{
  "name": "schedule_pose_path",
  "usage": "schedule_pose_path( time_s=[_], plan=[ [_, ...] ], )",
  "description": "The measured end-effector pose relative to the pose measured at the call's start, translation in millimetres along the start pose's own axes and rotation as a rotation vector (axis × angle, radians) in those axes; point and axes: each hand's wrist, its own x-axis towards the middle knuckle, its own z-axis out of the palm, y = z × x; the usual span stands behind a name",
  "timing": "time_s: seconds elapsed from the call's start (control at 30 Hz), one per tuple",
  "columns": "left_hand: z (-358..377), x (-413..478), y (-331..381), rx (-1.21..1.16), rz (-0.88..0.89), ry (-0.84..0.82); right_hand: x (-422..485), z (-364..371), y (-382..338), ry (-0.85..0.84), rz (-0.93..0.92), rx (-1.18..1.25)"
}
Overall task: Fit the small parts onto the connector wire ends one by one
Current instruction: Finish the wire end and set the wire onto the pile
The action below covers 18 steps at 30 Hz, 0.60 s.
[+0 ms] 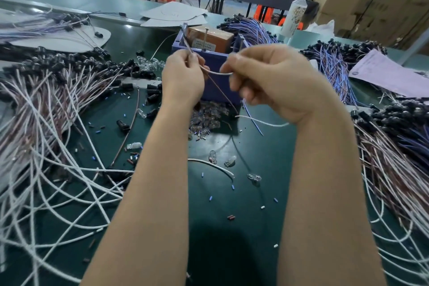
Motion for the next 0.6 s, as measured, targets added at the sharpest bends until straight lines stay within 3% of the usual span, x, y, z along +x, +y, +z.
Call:
schedule_pose_path(
  time_s=[0.07,0.13,0.23,0.37,0.6],
  plan=[
    [-3.9,-1.1,5.2,0.085,0.065,-0.050,0.5,-4.3,-3.9,0.190,-0.080,0.078],
    [-5.5,-3.1,9.5,0.166,0.119,-0.100,7.5,-4.6,4.6,0.345,-0.076,-0.082],
    [-5.0,-7.4,14.9,0.275,0.173,-0.187,18.8,3.8,28.4,0.211,0.073,-0.331],
    [-2.7,-10.6,16.8,0.321,0.177,-0.273,28.4,18.0,51.0,0.041,0.138,-0.171],
    [0.3,-11.3,12.4,0.258,0.075,-0.288,31.8,16.9,61.3,0.070,0.152,0.020]
  ],
)
